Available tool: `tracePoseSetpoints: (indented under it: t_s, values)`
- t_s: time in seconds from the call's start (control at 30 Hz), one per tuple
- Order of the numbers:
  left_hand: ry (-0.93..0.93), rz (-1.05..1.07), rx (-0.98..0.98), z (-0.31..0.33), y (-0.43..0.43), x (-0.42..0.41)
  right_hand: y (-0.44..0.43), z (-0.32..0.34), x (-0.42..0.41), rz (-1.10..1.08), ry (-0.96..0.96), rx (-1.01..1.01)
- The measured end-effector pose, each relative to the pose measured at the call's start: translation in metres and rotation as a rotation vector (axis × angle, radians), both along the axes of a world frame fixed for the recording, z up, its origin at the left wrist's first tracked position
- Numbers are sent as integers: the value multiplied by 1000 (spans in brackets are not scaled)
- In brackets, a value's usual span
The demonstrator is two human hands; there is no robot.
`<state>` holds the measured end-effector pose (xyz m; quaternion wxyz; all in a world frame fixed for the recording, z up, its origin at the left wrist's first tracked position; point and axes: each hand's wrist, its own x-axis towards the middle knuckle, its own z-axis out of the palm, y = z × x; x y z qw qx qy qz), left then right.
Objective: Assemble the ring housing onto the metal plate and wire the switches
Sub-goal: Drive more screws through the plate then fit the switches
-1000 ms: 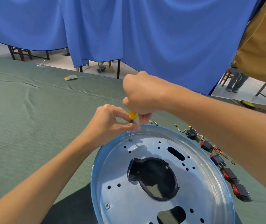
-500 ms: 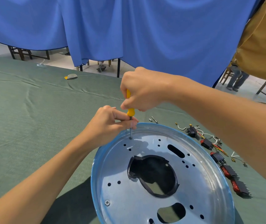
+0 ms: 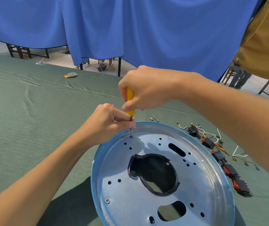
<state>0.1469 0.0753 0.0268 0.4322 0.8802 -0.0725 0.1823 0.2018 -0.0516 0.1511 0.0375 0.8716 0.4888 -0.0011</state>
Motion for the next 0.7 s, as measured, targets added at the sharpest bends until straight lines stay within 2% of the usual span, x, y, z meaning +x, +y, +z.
tracePoseSetpoints:
  t_s: [0.17, 0.37, 0.63, 0.7]
  values:
    - [-3, -64, 82, 0, -2, -3, -6, -2, 1, 33, -54, -3]
    - [-27, 61, -31, -2, -9, 2, -6, -14, 4, -82, -109, 78]
    - [84, -91, 80, 4, -3, 1, -9, 2, 5, 85, -9, 22]
    - [94, -91, 123, 2, -5, 0, -8, -3, 6, 60, -59, 19]
